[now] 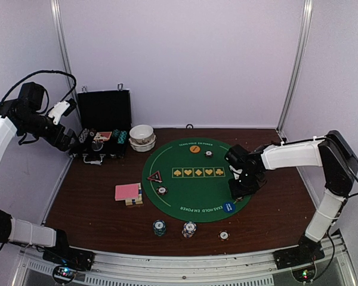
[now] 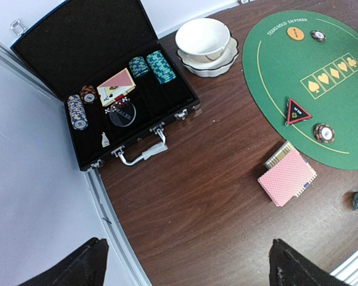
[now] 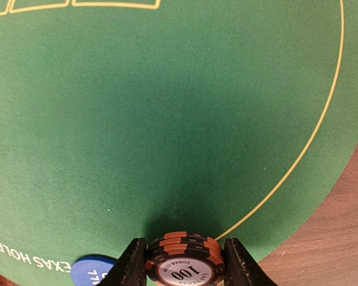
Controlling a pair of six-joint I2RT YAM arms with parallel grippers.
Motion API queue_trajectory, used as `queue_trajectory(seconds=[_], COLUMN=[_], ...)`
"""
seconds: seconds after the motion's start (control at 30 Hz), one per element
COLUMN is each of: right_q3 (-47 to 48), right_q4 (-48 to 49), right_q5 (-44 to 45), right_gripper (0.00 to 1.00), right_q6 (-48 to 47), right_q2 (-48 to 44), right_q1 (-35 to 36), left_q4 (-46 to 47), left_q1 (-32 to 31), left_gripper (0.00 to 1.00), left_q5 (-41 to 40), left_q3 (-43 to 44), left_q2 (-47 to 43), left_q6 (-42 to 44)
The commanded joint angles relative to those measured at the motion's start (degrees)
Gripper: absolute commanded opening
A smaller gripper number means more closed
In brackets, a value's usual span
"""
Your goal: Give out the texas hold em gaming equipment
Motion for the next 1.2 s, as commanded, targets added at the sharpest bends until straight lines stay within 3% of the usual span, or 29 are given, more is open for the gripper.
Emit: queue_trajectory(seconds=[0.0,0.13,0.33,0.57,0.77,0.97,1.17], right_q3=[-1.54,-2.38,-0.93,4.3,10.01,14.85,18.99], right_q4=[1.65,1.89,-0.56,-7.82,-13.91,-14.34,-12.1], right_q5=[0.71,1.15,2.42,3.4,3.42,-0.06,-4.5], right_gripper=[0.29,0.39,0.68,0.75,0.84,0.9,0.92], right_q6=[0.19,0.32,-0.23,-1.7,-1.59,-0.4,-2.07], right_q2=[0.96,0.94,-1.44,-9.2,-12.95,-7.65,0.52], right_q1=[-0.52,-0.52,-0.53,2.54,14.79,28.15,31.75], left_q4=[0.05,0.03,-0.08,-0.22,-0.24,-0.22,-0.36], left_q1=[0.41,0.41,0.41,0.41,0.41,0.41,0.41], left_gripper=[0.98,0.97,0.98,0.97,0.98,0.98,0.98], left_q5=[0.68,0.72,0.58,0.88,0.49,1.01,1.23], left_q3=[1.01,0.93,1.01,1.19,1.16,1.36,1.54], left_q2=[-0.91,-0.86,-0.85,-0.99,-0.91,-0.83,-0.77], left_q6=[0.83,0.79,0.84,0.93,0.99,0.83,0.63])
